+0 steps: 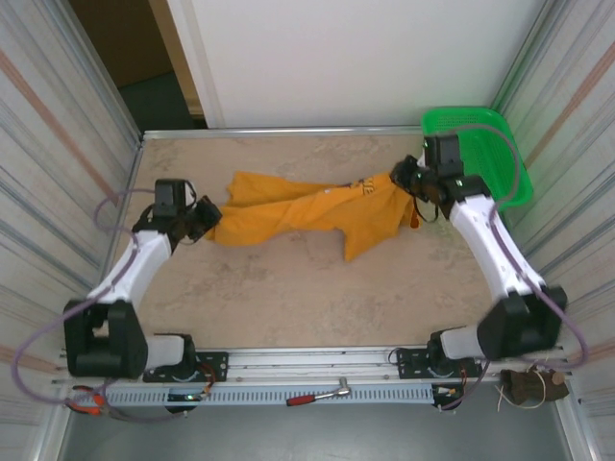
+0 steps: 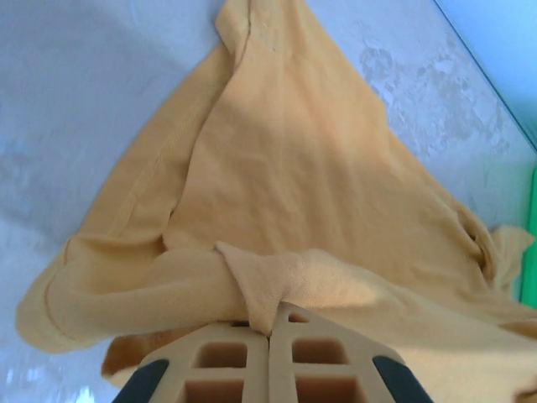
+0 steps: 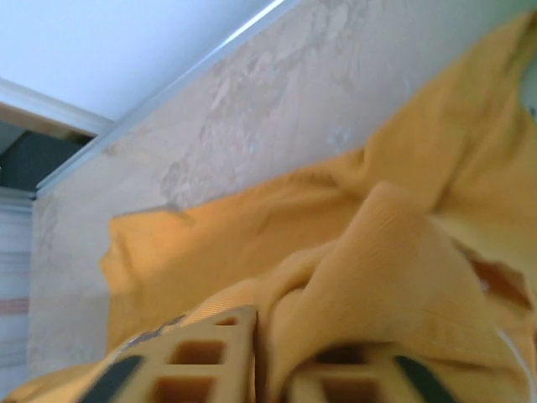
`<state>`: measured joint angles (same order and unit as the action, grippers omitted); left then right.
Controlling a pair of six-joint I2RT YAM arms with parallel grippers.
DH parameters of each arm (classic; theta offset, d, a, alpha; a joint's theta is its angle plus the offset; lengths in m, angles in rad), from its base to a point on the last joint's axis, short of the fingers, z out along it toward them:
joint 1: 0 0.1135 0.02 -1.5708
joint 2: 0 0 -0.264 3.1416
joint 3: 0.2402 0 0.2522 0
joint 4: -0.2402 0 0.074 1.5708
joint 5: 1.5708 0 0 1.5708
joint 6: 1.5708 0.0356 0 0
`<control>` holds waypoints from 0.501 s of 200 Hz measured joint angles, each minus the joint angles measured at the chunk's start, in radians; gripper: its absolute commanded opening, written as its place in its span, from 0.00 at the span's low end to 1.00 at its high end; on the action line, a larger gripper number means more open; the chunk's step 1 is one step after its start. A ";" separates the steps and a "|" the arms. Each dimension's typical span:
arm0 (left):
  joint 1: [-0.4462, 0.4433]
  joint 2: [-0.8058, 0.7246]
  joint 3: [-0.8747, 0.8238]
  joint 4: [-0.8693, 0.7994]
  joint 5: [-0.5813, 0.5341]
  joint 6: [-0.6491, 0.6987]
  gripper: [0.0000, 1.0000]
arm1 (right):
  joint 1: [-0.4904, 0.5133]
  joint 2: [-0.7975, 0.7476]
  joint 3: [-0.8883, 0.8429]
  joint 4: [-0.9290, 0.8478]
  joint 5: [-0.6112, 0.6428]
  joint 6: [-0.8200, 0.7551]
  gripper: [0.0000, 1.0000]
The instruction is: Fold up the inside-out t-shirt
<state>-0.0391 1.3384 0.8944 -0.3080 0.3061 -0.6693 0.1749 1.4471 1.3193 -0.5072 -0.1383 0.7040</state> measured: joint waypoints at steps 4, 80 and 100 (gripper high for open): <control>0.007 0.039 0.021 0.000 0.010 0.006 0.00 | -0.008 0.048 0.024 0.011 -0.011 -0.002 0.61; 0.040 0.350 0.128 0.000 0.071 0.061 0.00 | -0.002 0.046 -0.276 0.084 -0.023 -0.034 0.67; 0.042 0.345 0.136 0.002 0.072 0.068 0.00 | 0.016 -0.002 -0.397 0.113 -0.035 -0.044 0.68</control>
<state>0.0029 1.6836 1.0306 -0.3058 0.3779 -0.6010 0.1905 1.4448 0.9222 -0.3943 -0.1730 0.6601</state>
